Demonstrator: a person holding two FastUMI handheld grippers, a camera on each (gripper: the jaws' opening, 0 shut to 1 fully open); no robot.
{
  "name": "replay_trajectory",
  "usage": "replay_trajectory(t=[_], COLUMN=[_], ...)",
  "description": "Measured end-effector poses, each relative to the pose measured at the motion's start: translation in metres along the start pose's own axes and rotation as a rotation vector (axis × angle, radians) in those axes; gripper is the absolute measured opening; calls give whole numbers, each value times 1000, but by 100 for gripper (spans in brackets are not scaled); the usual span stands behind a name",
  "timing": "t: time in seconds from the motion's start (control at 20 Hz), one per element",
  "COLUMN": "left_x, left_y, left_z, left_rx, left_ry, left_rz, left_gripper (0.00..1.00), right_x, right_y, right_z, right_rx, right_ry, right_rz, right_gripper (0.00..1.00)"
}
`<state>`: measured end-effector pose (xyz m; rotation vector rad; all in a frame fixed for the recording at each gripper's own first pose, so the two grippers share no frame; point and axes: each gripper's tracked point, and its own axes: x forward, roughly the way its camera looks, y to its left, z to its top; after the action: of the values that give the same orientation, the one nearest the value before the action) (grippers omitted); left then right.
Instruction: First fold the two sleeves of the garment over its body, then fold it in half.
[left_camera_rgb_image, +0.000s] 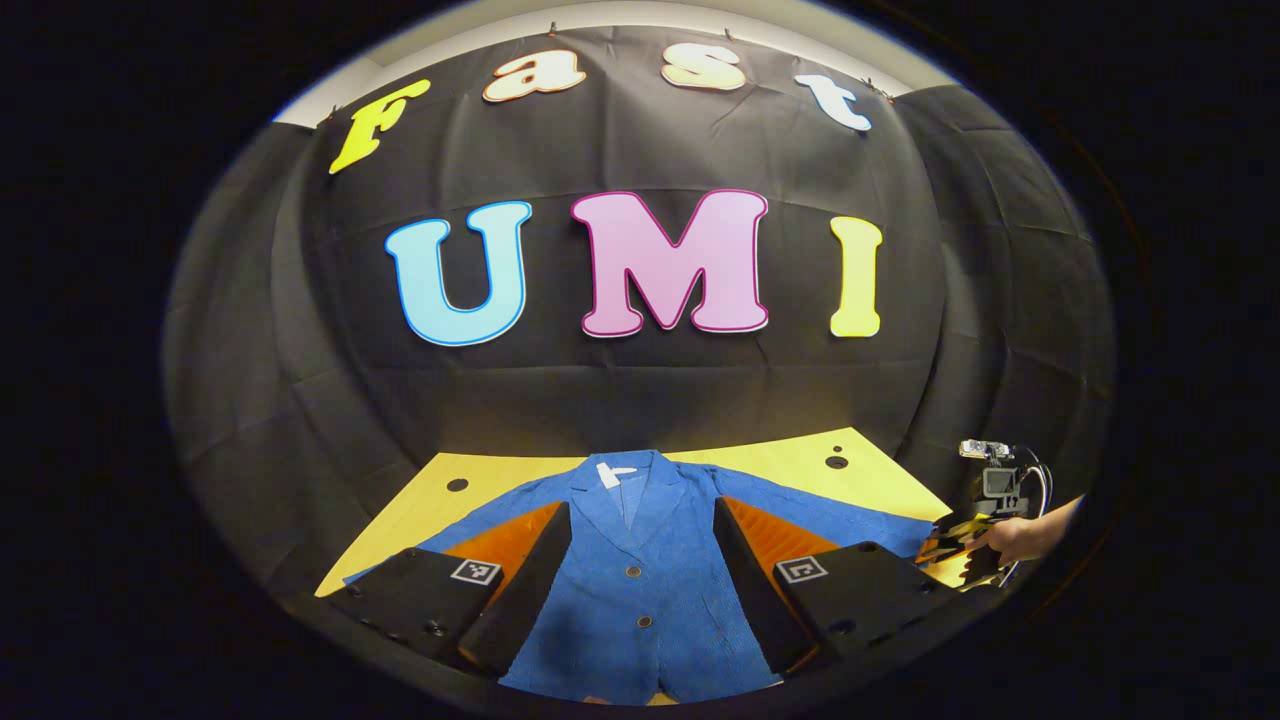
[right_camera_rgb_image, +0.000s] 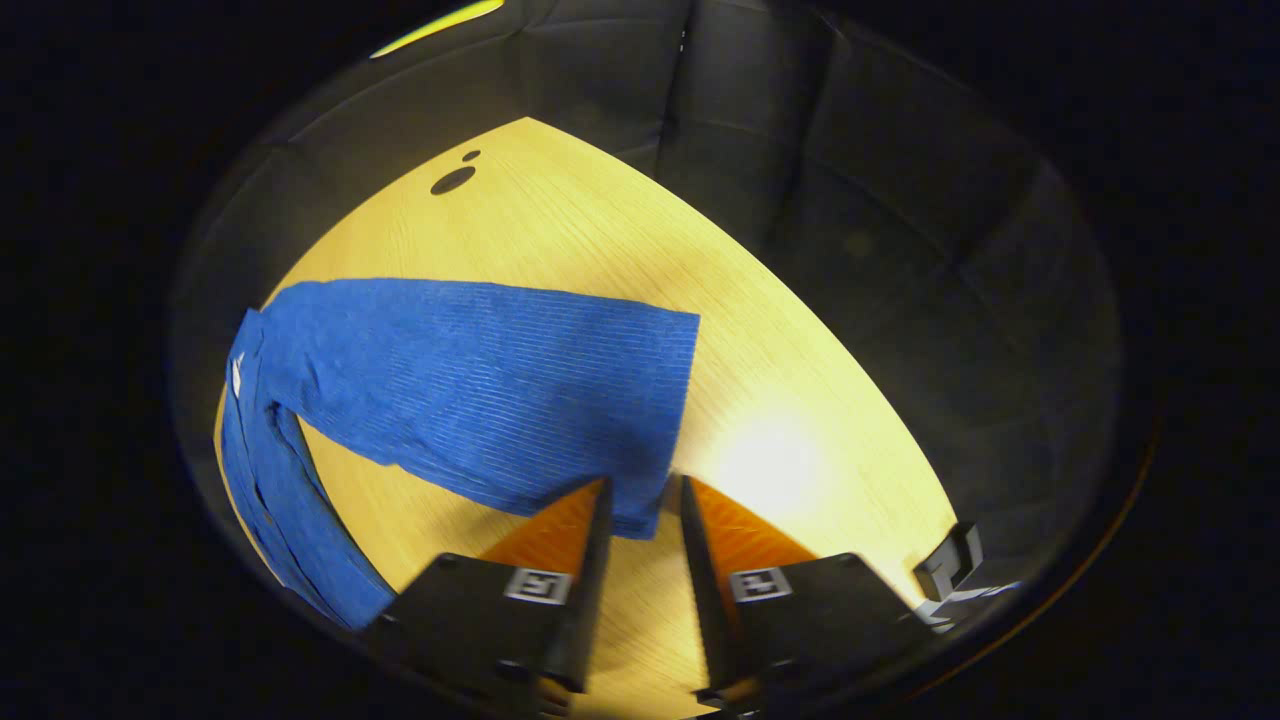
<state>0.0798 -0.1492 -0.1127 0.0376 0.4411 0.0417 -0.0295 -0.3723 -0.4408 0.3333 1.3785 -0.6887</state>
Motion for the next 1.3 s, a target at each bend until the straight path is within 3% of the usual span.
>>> replay_trajectory(t=[0.05, 0.1, 0.15, 0.2, 0.3, 0.35, 0.6, 0.8, 1.1, 1.3], left_x=[-2, -4, -6, -8, -14, -17, -27, -34, -44, -52], left_y=[3, 7, 12, 18, 31, 38, 65, 72, 85, 107], left_z=[1, -1, -2, -6, -13, -16, -27, -22, -27, -37], left_rx=[-7, -9, -9, -9, -14, -18, -13, -8, -34, -66], left_ry=[-4, -7, -6, -1, 13, 21, 50, 27, 19, 20], left_rz=[2, 5, 9, 14, 29, 35, 71, 83, 111, 163], left_gripper=[82, 82, 82, 82, 82, 82, 82, 82, 82, 82], right_x=[0, -2, 0, 3, 0, 0, -8, -44, -110, -132], right_y=[3, 5, 7, 7, 10, 13, 38, 72, 172, 253], right_z=[2, 2, 4, 2, 3, 3, 6, 34, 75, 76], right_rx=[1, 7, 16, 6, -16, -30, 99, 58, -73, -143], right_ry=[-13, -22, -53, -72, -114, -129, -142, -216, -348, -348], right_rz=[12, 21, 19, 27, 56, 74, 166, 234, 382, 487], right_gripper=[34, 34, 2, 8, 8, 0, 1, 1, 1, 1])
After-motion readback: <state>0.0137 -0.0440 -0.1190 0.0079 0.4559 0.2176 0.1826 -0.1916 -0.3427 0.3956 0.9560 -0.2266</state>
